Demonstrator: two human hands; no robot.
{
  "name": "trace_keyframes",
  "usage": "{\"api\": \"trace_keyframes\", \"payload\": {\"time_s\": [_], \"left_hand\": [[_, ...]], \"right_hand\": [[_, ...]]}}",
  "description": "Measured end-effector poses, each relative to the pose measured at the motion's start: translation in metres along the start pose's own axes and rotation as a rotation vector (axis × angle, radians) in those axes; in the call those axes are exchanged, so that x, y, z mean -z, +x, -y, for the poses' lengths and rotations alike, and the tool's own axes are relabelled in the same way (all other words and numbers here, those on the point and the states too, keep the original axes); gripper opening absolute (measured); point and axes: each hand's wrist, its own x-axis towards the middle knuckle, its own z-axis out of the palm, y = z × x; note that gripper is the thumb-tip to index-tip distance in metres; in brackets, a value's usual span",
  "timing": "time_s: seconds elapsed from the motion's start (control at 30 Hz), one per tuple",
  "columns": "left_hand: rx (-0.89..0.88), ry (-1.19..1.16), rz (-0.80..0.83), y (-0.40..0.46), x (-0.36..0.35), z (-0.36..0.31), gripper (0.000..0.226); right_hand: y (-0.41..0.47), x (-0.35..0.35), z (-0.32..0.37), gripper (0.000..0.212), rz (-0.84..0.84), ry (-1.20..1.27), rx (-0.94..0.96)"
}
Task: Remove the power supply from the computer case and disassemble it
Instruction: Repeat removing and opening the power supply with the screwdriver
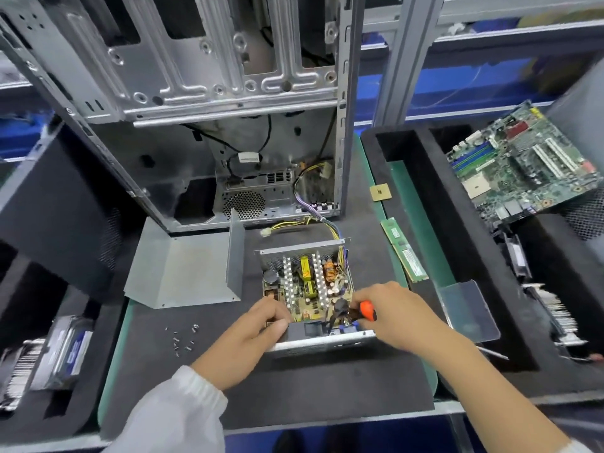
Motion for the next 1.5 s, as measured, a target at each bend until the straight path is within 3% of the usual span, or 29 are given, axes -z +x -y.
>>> {"api": "trace_keyframes", "payload": {"time_s": [0.2,0.37,0.6,0.7,0.77,0.83,0.93,1.07,1.2,1.33,1.4,1.5], "left_hand": [[0.002,-0.105,-0.085,0.002,-0.005,-0.002,0.017],[-0.02,-0.028,-0.099,0.002,-0.005,-0.005,0.02],[0.156,-0.181,-0.089,0.011,0.004,-0.015,0.016],[0.08,-0.057,-0.103,0.009,-0.001,-0.018,0.015],[0.055,-0.115,-0.162,0.007,-0.007,-0.017,0.018],[0.061,-0.184,-0.225,0.006,-0.009,-0.015,0.019],[0.063,-0.137,-0.18,0.004,-0.008,-0.013,0.018],[0.102,-0.165,-0.244,0.007,-0.003,-0.011,0.018],[0.116,-0.131,-0.307,0.008,-0.005,-0.012,0.018],[0.102,-0.132,-0.275,0.003,-0.01,-0.012,0.017],[0.129,-0.221,-0.341,-0.002,-0.008,-0.007,0.023],[0.153,-0.417,-0.515,-0.015,-0.004,0.002,0.022]], "right_hand": [[0.002,-0.002,0.0,0.02,-0.007,-0.007,0.004],[-0.002,0.0,-0.003,0.021,0.0,-0.027,0.051],[0.002,0.003,0.005,0.007,0.035,-0.124,0.056],[0.003,0.002,0.004,0.022,0.042,-0.175,0.082],[0.002,0.001,0.002,0.024,0.042,-0.178,0.108],[0.002,0.0,0.003,0.015,0.02,-0.183,0.156],[0.0,-0.001,0.006,0.007,0.029,-0.213,0.191],[-0.002,-0.001,0.009,0.007,0.001,-0.21,0.176],[-0.002,-0.001,0.012,0.019,0.036,-0.224,0.126],[-0.002,0.01,0.012,0.009,0.114,-0.238,0.076],[-0.004,0.025,0.013,0.015,0.103,-0.233,0.062],[-0.006,0.048,0.03,0.008,-0.066,-0.205,0.13]]}}
